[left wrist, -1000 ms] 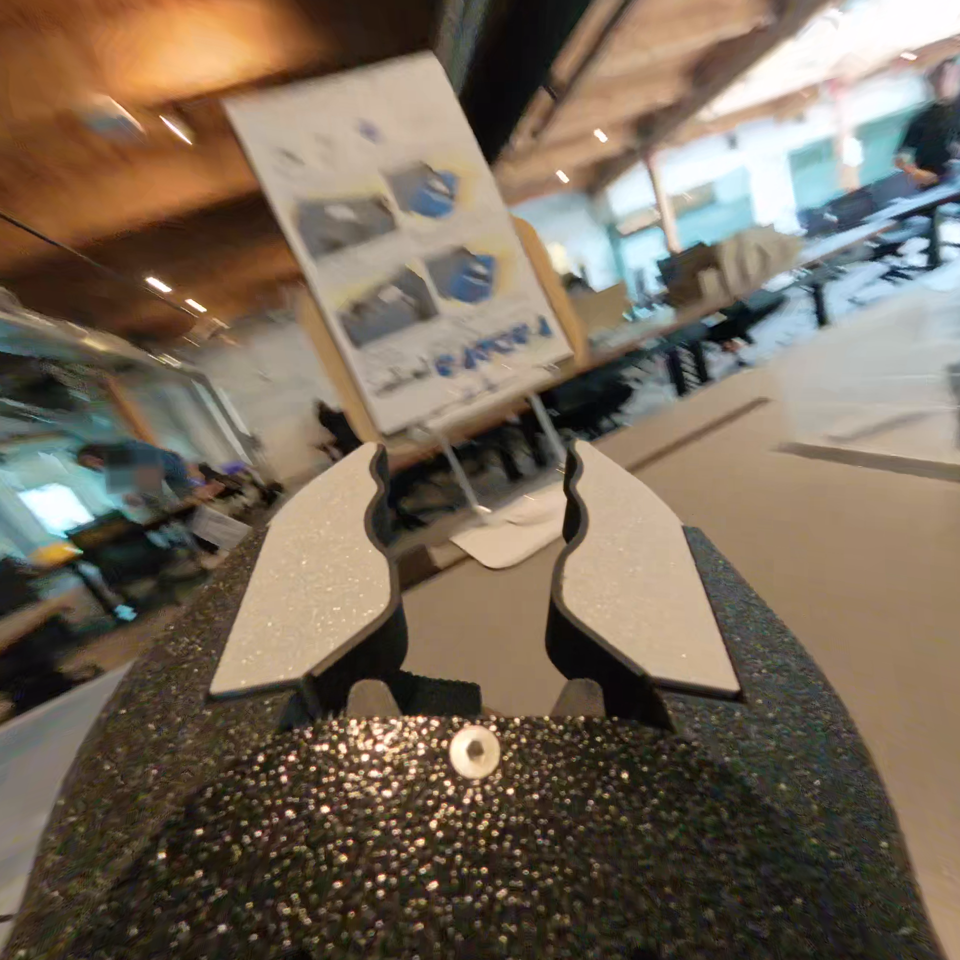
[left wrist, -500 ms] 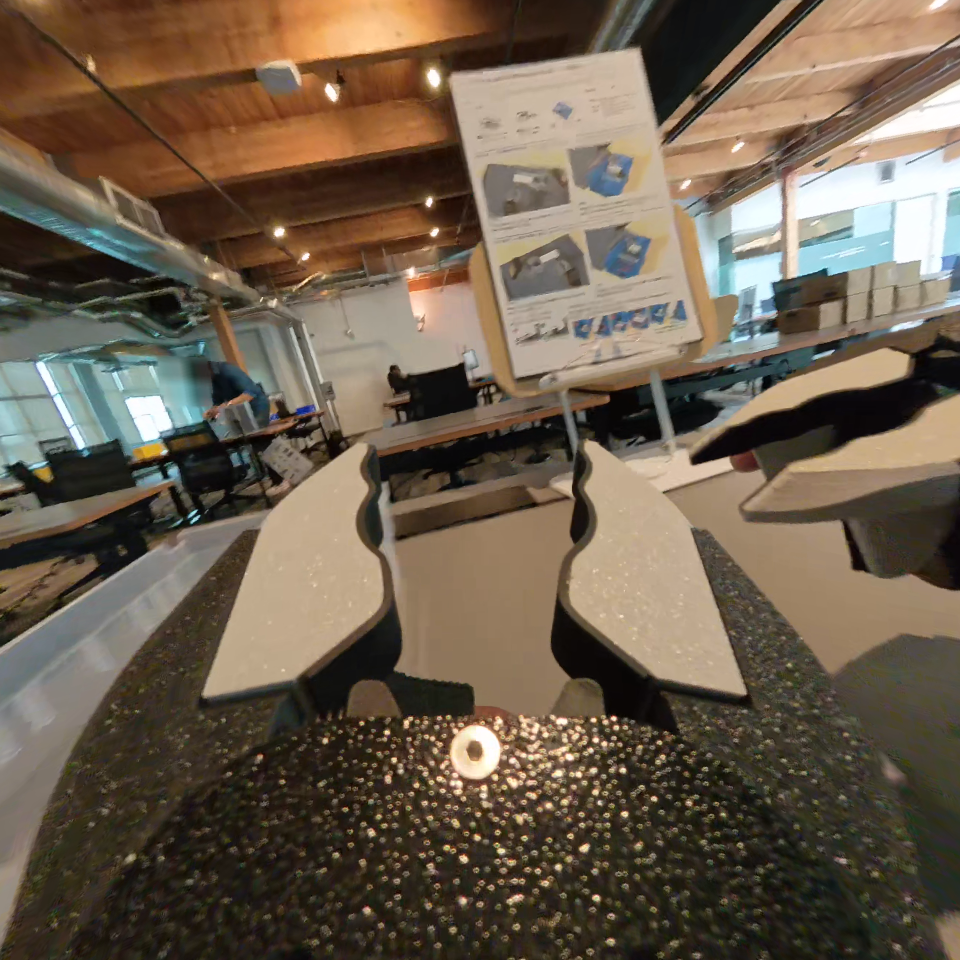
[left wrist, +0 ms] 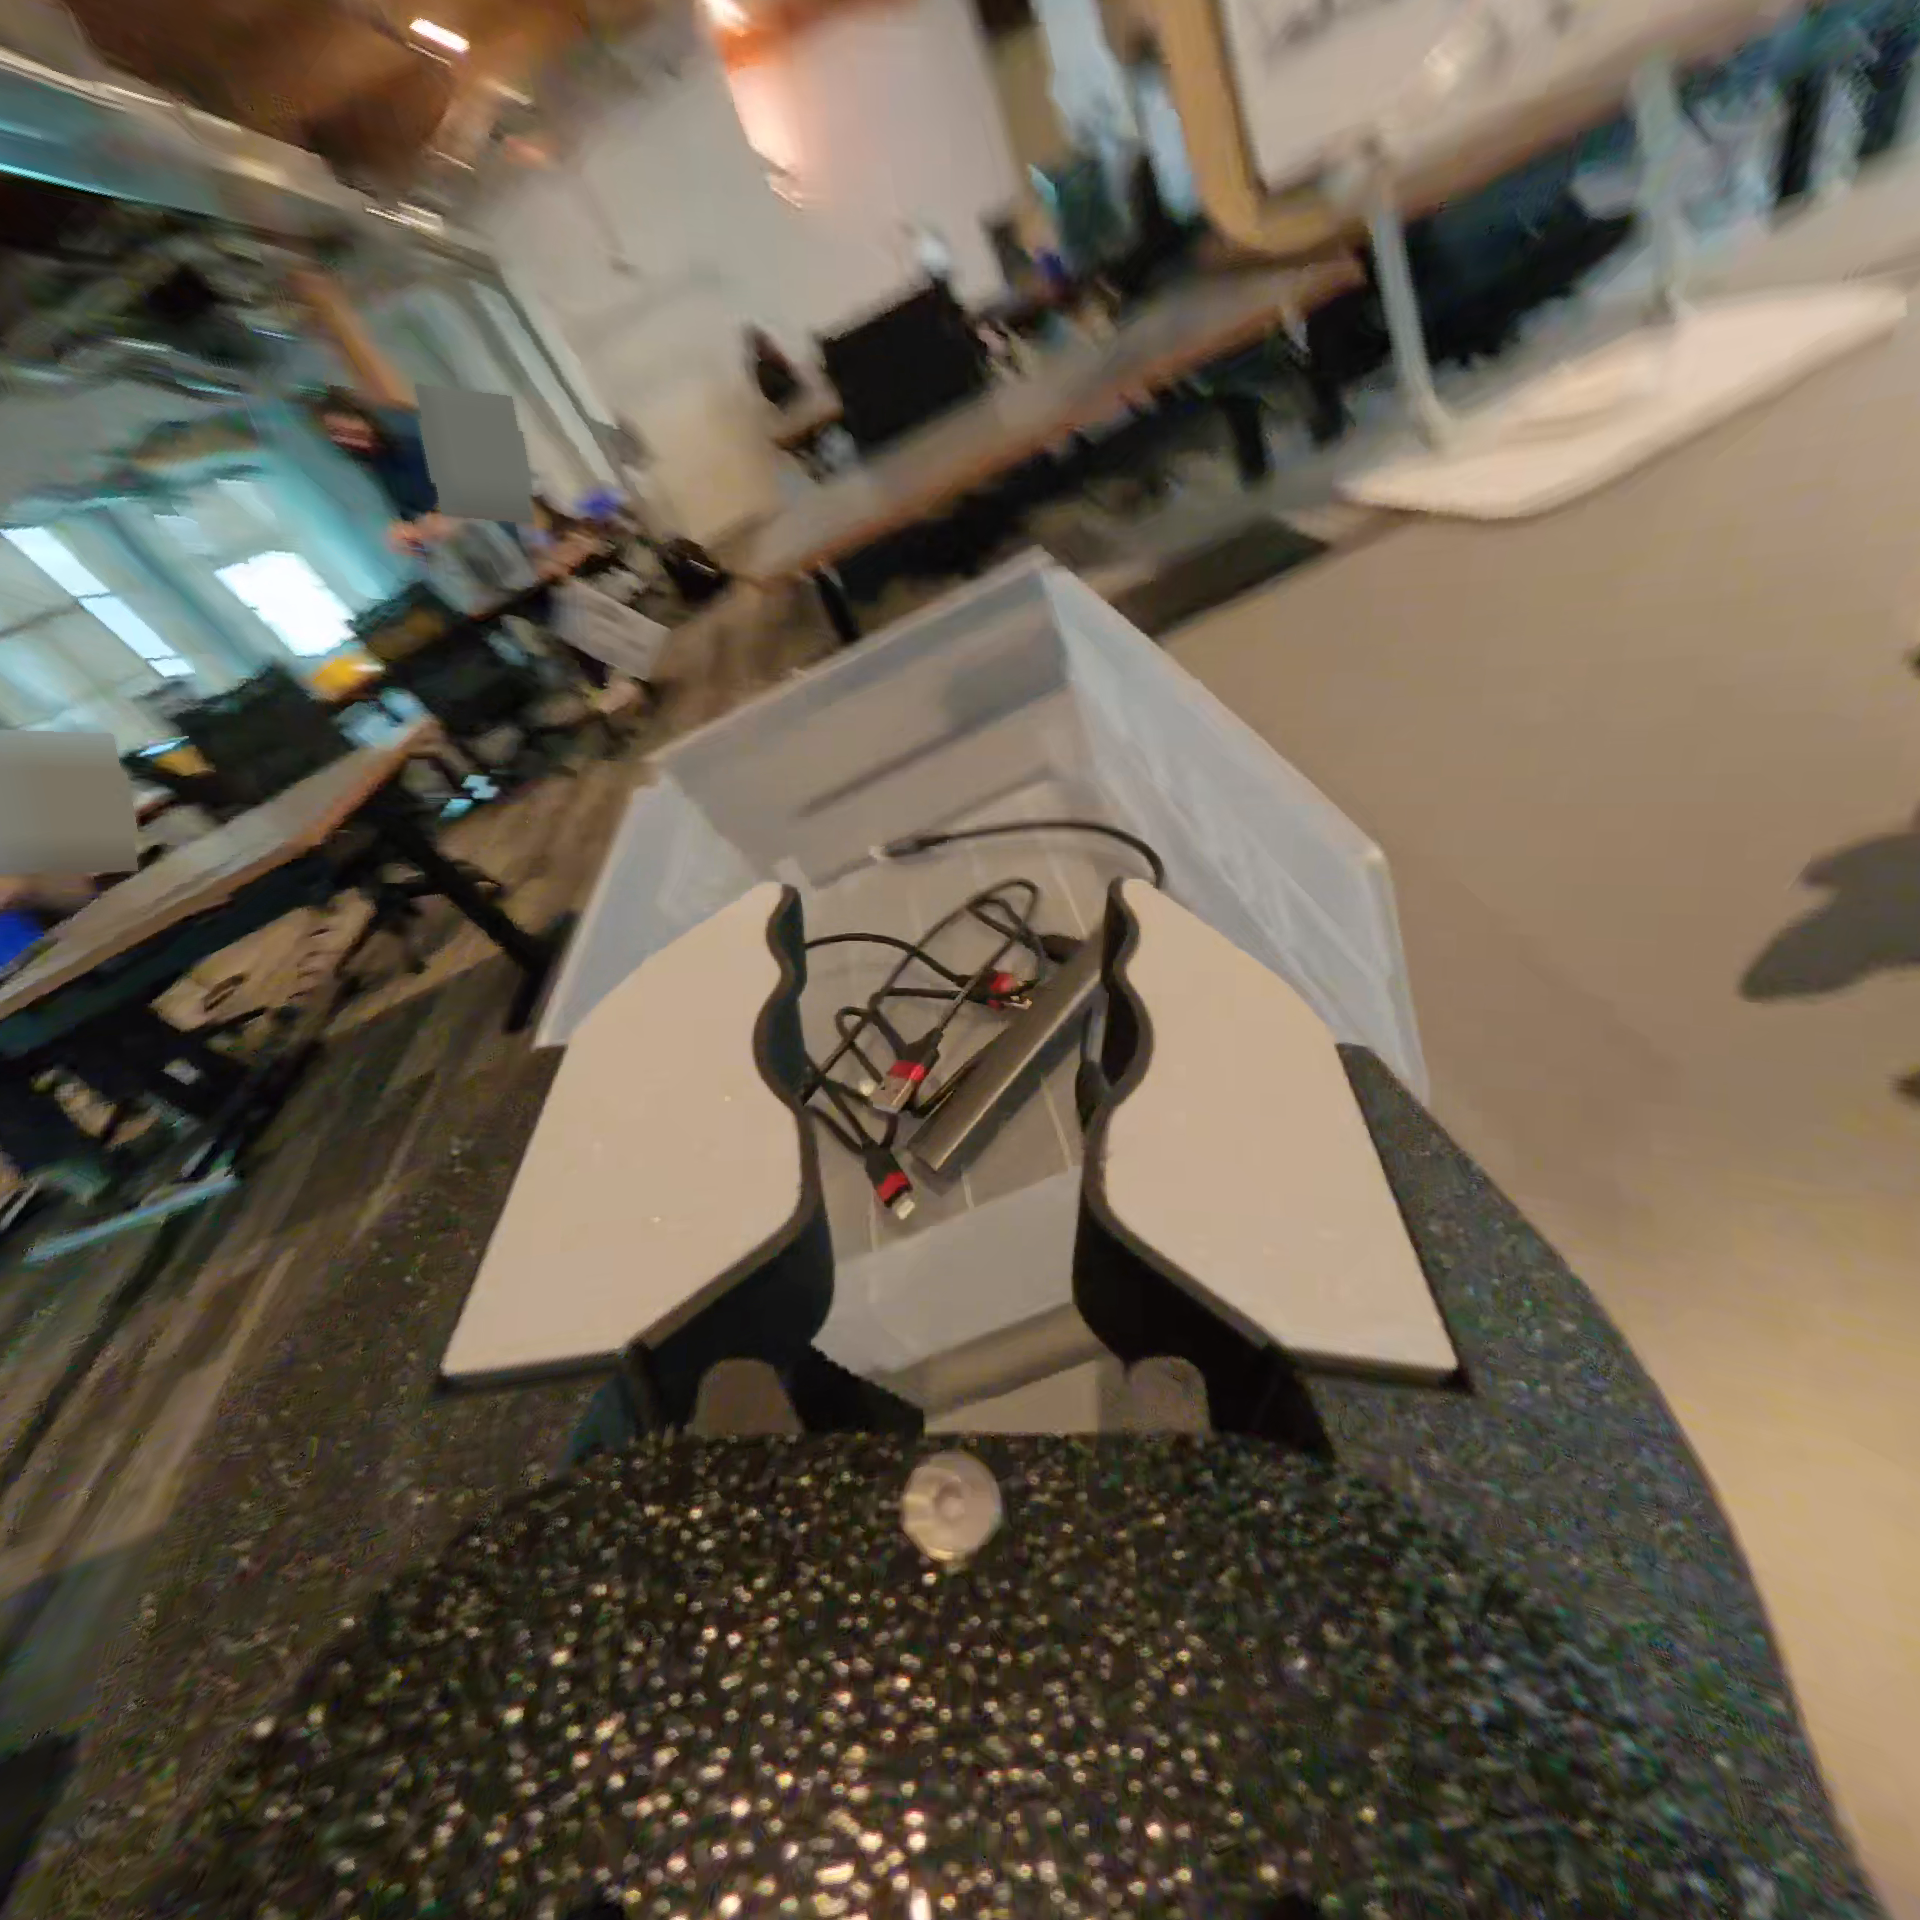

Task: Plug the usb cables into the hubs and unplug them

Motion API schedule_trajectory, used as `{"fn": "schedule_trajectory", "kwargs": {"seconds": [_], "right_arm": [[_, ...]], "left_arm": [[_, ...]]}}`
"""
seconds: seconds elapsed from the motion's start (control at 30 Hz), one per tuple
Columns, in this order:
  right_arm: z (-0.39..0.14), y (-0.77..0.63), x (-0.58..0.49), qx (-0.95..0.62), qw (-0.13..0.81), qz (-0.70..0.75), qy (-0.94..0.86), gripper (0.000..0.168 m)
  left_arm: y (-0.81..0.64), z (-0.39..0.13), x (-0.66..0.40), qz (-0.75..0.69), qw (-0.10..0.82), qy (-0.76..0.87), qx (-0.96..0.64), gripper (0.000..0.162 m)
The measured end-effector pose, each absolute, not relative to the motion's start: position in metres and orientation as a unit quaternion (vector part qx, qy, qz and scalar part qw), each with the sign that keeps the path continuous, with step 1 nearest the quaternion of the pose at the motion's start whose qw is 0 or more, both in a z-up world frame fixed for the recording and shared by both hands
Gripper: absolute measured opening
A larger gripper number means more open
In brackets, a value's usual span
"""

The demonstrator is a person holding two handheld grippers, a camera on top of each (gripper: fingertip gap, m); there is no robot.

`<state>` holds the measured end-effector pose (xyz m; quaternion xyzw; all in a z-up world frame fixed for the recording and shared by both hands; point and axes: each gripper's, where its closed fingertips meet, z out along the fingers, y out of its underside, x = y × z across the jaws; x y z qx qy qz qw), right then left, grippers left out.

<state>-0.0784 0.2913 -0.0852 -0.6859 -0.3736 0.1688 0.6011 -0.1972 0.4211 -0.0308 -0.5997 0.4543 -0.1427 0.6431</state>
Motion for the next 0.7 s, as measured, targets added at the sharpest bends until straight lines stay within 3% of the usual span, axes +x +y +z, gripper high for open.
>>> {"fn": "schedule_trajectory", "kwargs": {"seconds": [0.13,0.2,0.37,0.7], "right_arm": [[-0.088,0.29,-0.082,-0.687,0.591,0.175,-0.386,0.031],[-0.088,0.288,-0.083,-0.685,0.59,0.175,-0.39,0.031],[-0.09,0.286,-0.085,-0.682,0.588,0.167,-0.401,0.03],[-0.096,0.285,-0.088,-0.683,0.579,0.149,-0.418,0.03]], "left_arm": [[0.455,-0.054,-0.158,-0.147,0.495,0.616,-0.595,0.055],[0.463,-0.073,-0.14,-0.193,0.385,0.678,-0.595,0.046],[0.46,-0.094,-0.099,-0.317,0.229,0.734,-0.555,0.039],[0.478,-0.151,-0.092,-0.208,0.163,0.767,-0.584,0.045]]}}
